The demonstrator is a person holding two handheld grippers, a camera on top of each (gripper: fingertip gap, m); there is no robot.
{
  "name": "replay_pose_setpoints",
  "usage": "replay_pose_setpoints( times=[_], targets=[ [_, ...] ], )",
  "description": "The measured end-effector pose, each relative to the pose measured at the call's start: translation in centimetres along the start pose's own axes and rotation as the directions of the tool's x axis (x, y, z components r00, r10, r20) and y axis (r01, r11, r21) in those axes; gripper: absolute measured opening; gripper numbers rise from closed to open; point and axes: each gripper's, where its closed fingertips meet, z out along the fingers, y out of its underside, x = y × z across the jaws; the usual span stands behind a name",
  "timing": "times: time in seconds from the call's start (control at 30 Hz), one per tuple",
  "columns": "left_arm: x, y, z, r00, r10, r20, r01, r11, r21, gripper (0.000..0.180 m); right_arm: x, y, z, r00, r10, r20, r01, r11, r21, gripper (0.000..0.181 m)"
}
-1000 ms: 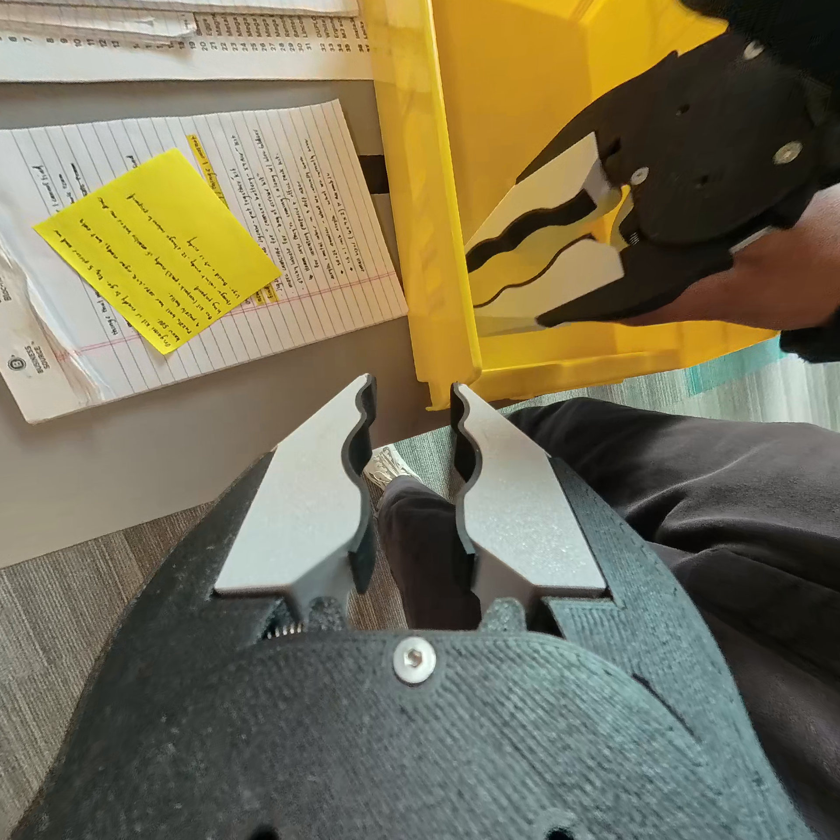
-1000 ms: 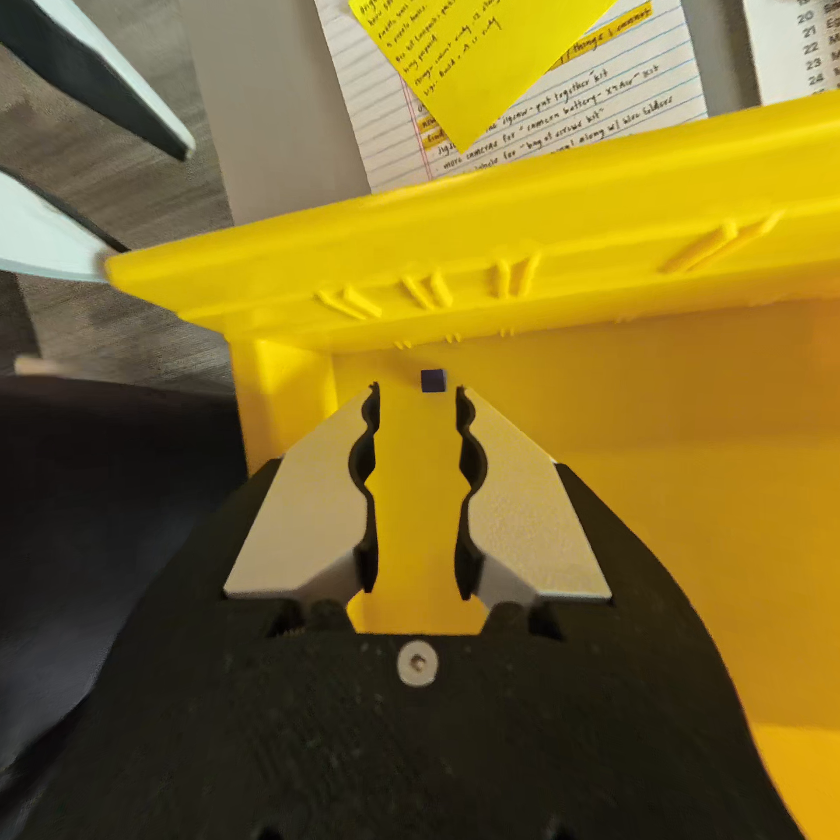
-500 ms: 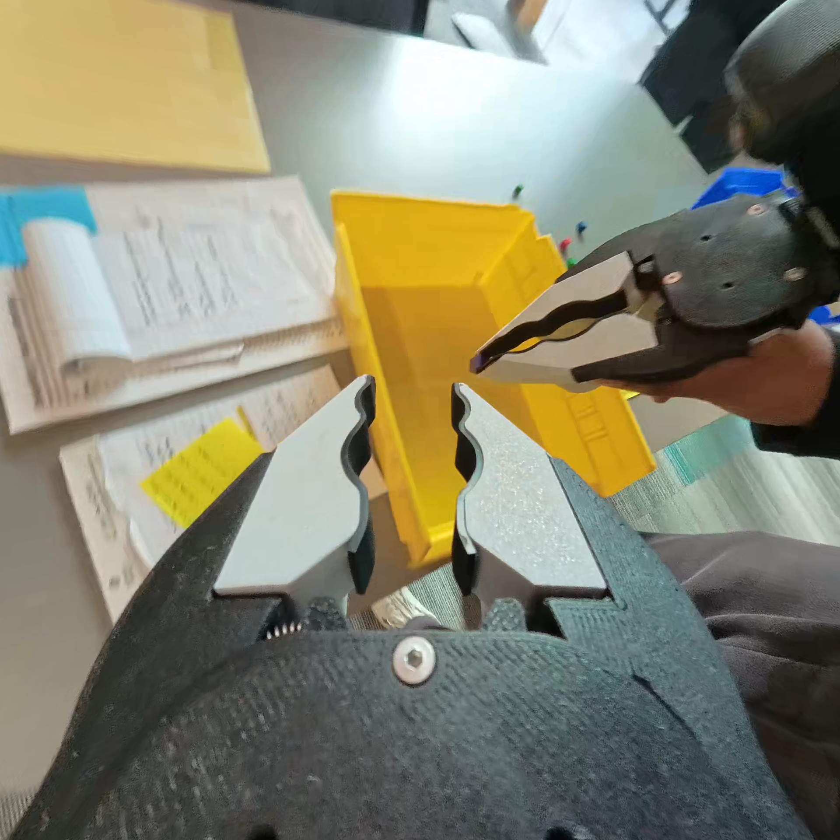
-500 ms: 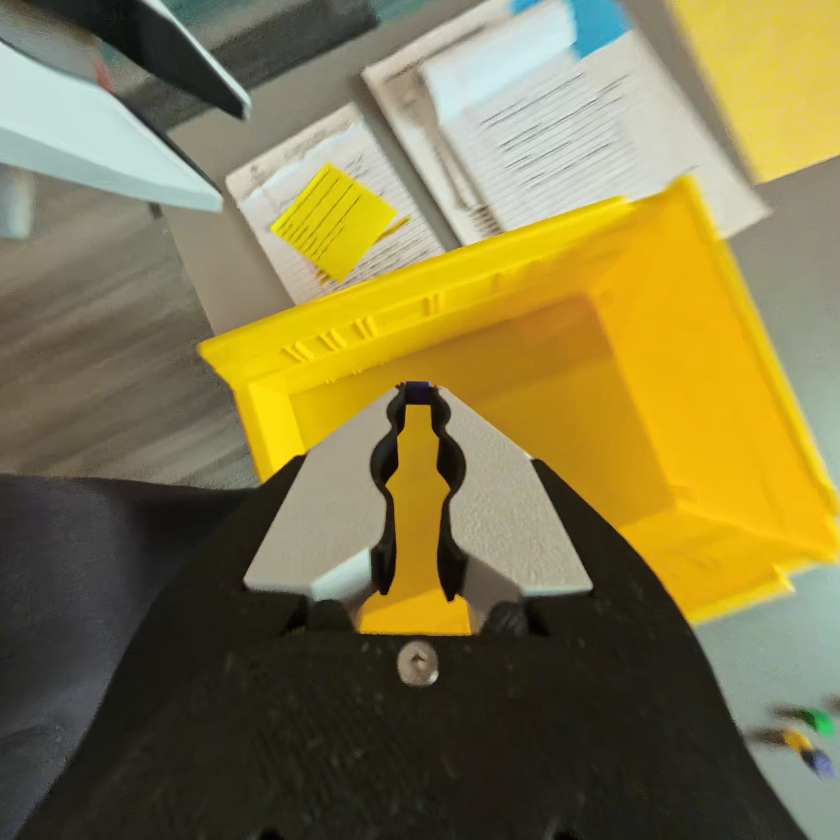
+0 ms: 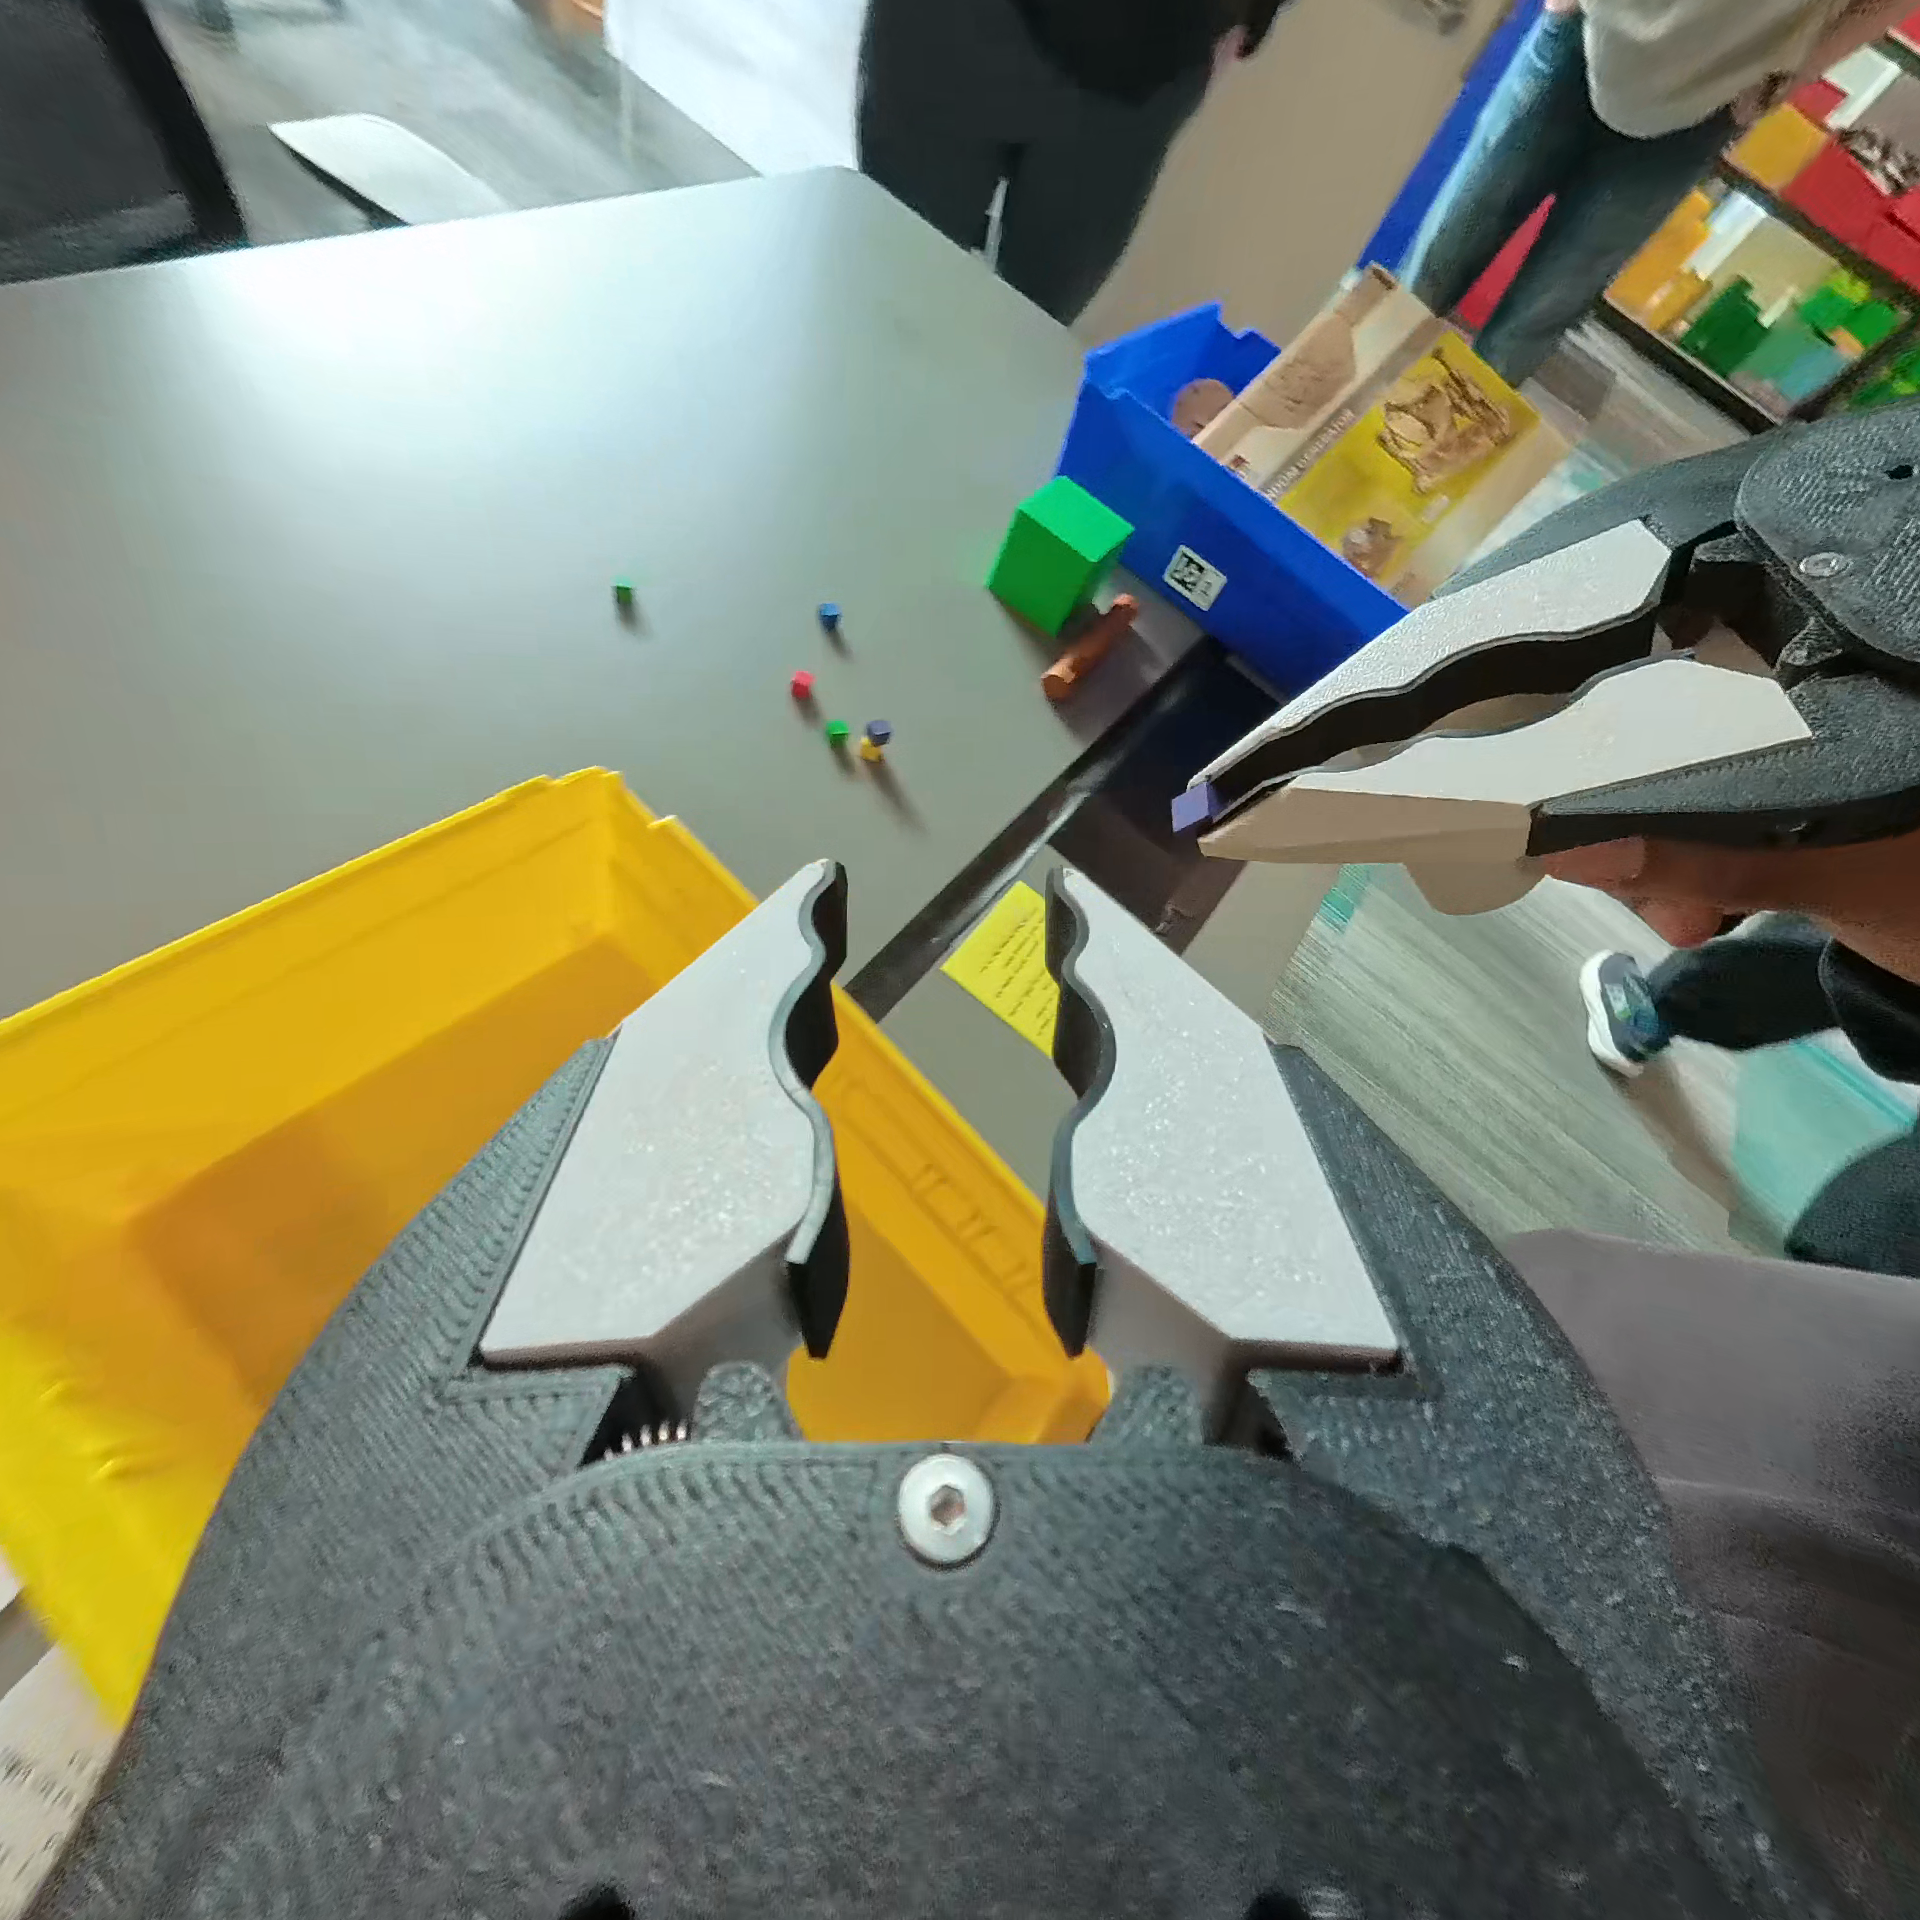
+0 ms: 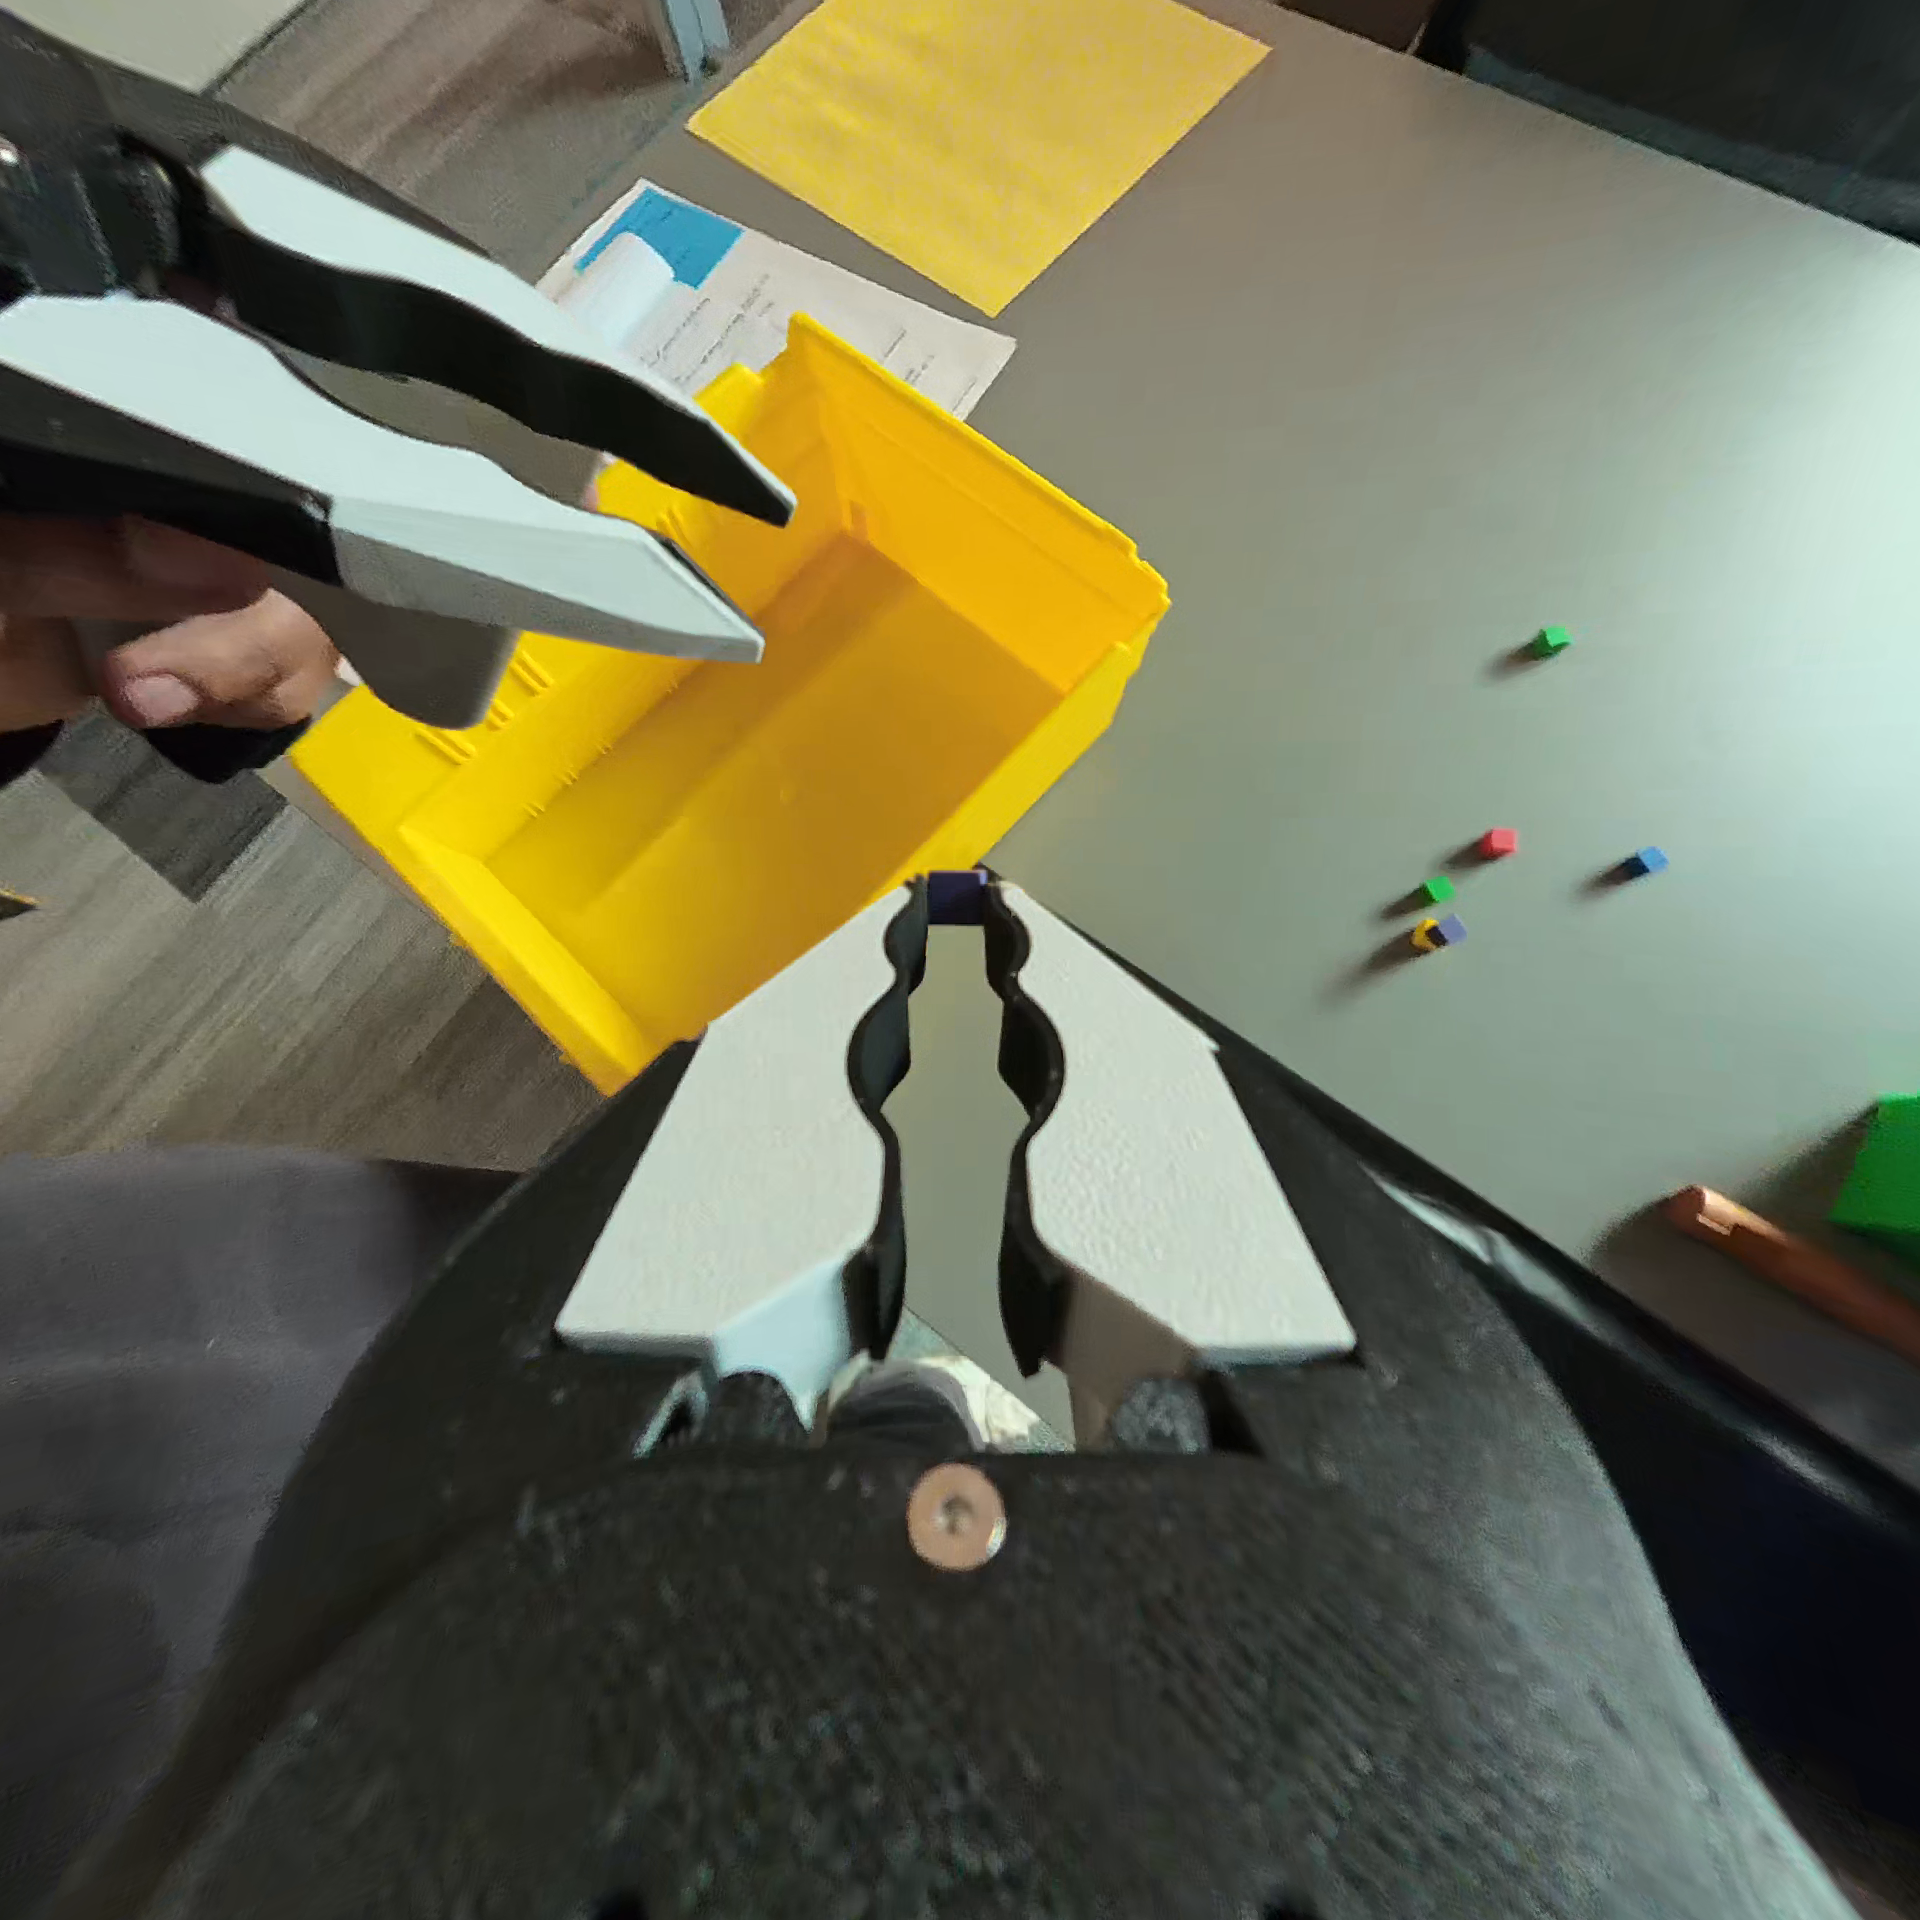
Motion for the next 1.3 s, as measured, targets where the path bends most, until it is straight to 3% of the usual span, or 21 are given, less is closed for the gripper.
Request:
replay_pose_setpoints(
  times=[0.1, 0.3, 0.43, 0.83, 0.93, 1.07, 1.2, 1.3],
  targets=[
    [1.9, -0.7, 1.8, 0.999, 0.01, -0.033, -0.01, 1.0, -0.015, 0.038, 1.4, 0.7, -1.8, 0.998, 0.065, 0.01, -0.066, 0.996, 0.061, 0.009],
    [3.1, -2.2, 4.6, 0.99, -0.128, -0.066, 0.128, 0.992, -0.007, 0.043, 6.4, -0.2, -5.9, 0.97, 0.224, 0.09, -0.241, 0.929, 0.282, 0.009],
    [3.5, -1.0, 6.7, 0.996, -0.086, 0.022, 0.088, 0.993, -0.076, 0.043, 10.4, 3.9, -6.2, 0.986, 0.167, 0.008, -0.165, 0.964, 0.207, 0.009],
    [-0.3, 0.6, 17.1, 0.967, 0.038, 0.251, 0.022, 0.972, -0.234, 0.038, 16.8, 7.8, 1.6, 0.995, -0.017, 0.101, 0.013, 0.999, 0.043, 0.009],
    [-2.9, 0.2, 20.8, 0.974, 0.014, 0.228, 0.042, 0.97, -0.239, 0.035, 18.6, 8.2, 5.4, 0.992, -0.08, 0.101, 0.085, 0.995, -0.048, 0.009],
    [-4.8, 1.8, 25.5, 0.986, -0.011, 0.164, 0.064, 0.944, -0.323, 0.035, 20.5, 8.3, 7.7, 0.996, -0.048, 0.07, 0.056, 0.992, -0.115, 0.009],
    [-7.7, 4.0, 27.9, 0.966, 0.052, 0.253, 0.065, 0.899, -0.432, 0.012, 20.9, 8.8, 7.8, 0.996, -0.078, 0.046, 0.085, 0.982, -0.17, 0.009],
    [-8.6, 5.0, 29.1, 0.965, 0.028, 0.262, 0.1, 0.881, -0.462, 0.009, 20.5, 9.2, 7.6, 0.997, -0.051, 0.052, 0.059, 0.983, -0.173, 0.009]
  ],
)
